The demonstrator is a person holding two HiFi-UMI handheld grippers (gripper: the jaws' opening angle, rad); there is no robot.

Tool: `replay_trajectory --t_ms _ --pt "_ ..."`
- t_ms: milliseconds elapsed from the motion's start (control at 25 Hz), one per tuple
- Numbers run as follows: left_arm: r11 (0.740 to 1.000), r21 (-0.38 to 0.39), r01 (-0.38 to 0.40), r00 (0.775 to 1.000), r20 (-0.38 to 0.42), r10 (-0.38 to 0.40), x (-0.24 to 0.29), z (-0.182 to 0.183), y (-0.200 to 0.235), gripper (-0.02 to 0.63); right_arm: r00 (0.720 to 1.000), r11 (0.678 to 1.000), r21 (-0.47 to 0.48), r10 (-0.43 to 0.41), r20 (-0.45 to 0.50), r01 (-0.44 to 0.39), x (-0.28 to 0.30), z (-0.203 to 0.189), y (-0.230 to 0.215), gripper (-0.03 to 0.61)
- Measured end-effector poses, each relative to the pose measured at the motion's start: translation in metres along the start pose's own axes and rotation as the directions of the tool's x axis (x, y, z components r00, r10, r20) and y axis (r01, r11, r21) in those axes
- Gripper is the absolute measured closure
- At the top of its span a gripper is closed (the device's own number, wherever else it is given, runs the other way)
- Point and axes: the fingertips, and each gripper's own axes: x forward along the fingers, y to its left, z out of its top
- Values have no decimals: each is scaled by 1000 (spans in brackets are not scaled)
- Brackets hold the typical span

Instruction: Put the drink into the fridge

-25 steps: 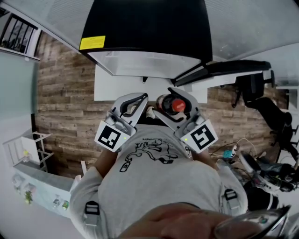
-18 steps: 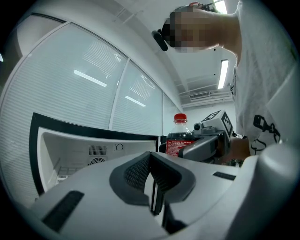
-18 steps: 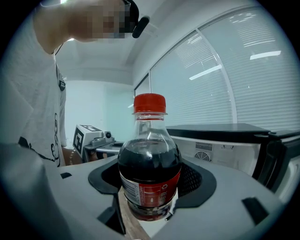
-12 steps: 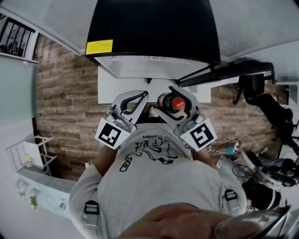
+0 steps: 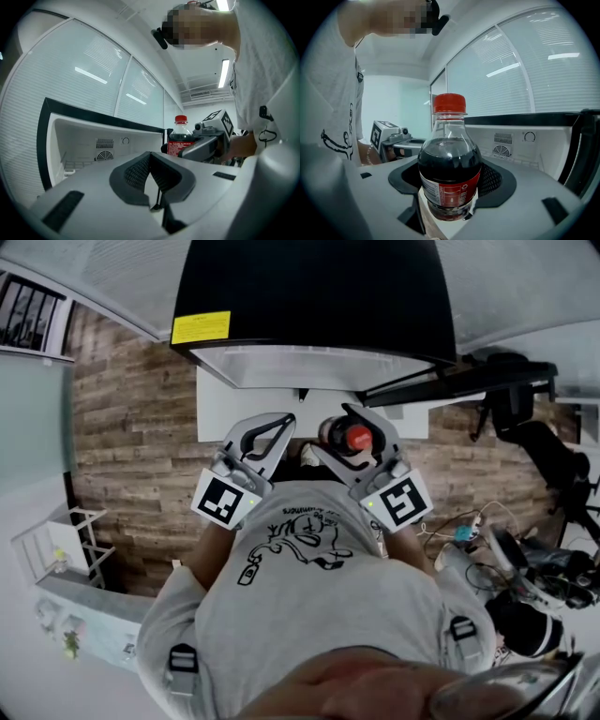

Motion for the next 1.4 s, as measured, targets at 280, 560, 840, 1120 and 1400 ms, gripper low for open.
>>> replay_trajectory --t_ms 280,560,840,1120,1400 --pt "1000 -4 3 1000 5 -3 0 -14 6 611 1000 1000 -21 -1 -3 1 12 -13 0 258" --pt "1000 -9 -13 1000 -1 13 -5 -31 15 611 999 998 -56 4 -35 -6 24 -37 3 258" --pt "1000 -12 -29 1000 -10 28 -9 -50 25 611 997 997 -77 -13 -71 7 36 -60 0 259" --pt "999 6 -39 999 -4 39 -9 -68 36 611 997 995 -97 -33 -70 26 54 -80 -4 258" --pt "998 14 -55 998 -4 55 -6 -87 46 611 995 993 -116 -25 -95 14 72 -100 -6 259"
